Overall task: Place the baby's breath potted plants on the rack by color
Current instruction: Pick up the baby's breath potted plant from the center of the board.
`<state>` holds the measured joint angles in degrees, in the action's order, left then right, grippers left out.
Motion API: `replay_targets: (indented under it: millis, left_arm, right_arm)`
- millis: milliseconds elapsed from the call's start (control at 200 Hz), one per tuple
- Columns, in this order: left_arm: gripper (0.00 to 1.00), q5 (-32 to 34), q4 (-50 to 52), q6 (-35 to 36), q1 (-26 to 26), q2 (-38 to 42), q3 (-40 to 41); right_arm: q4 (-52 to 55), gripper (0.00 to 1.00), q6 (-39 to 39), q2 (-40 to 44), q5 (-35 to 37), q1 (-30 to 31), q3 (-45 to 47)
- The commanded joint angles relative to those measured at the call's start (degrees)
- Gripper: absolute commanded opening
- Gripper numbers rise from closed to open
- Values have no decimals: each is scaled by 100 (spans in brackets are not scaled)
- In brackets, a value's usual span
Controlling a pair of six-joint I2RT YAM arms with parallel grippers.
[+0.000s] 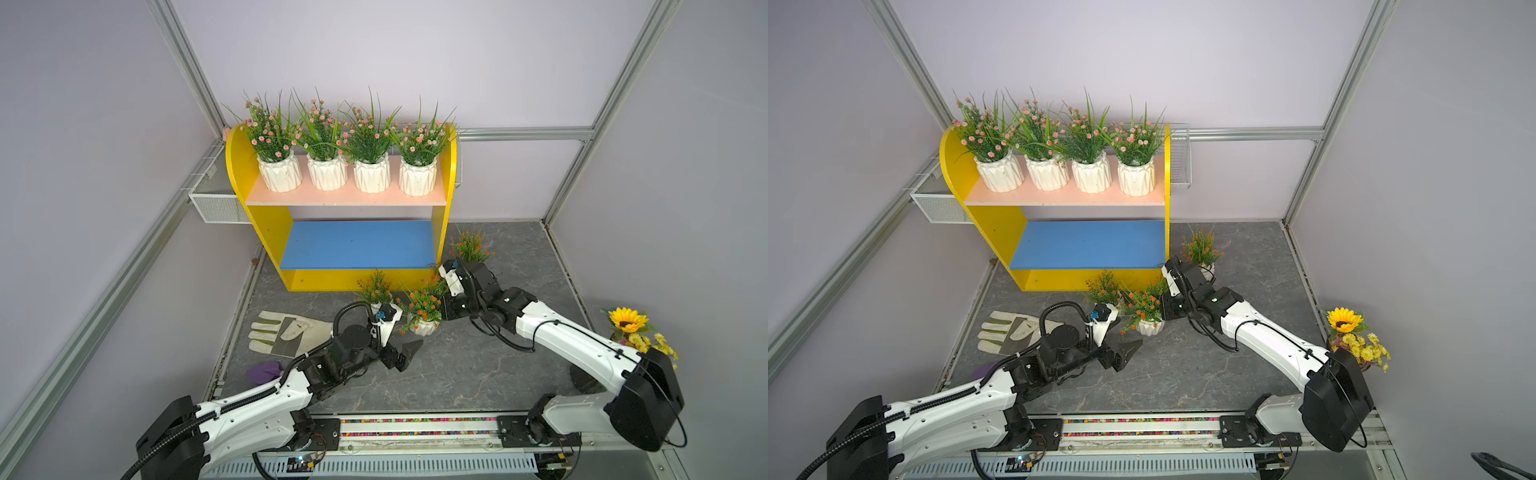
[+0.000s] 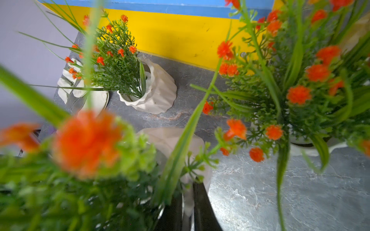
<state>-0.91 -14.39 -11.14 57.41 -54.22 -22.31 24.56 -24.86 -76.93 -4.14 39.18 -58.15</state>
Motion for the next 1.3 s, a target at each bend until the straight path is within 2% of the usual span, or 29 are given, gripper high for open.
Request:
replay_targets:
  millis: [0, 555, 1295]
  left_arm:
    - [100, 98, -204, -108, 25, -29, 155]
    - [100, 135, -750, 98, 43, -786, -205]
    - [100, 430, -1206, 258, 51, -829, -103]
  right_arm:
    - [-392, 11, -98, 286, -181, -24, -74]
    - [-524, 11, -212, 60, -437, 279, -53]
    - [-768, 10, -400, -32, -878, 582, 34]
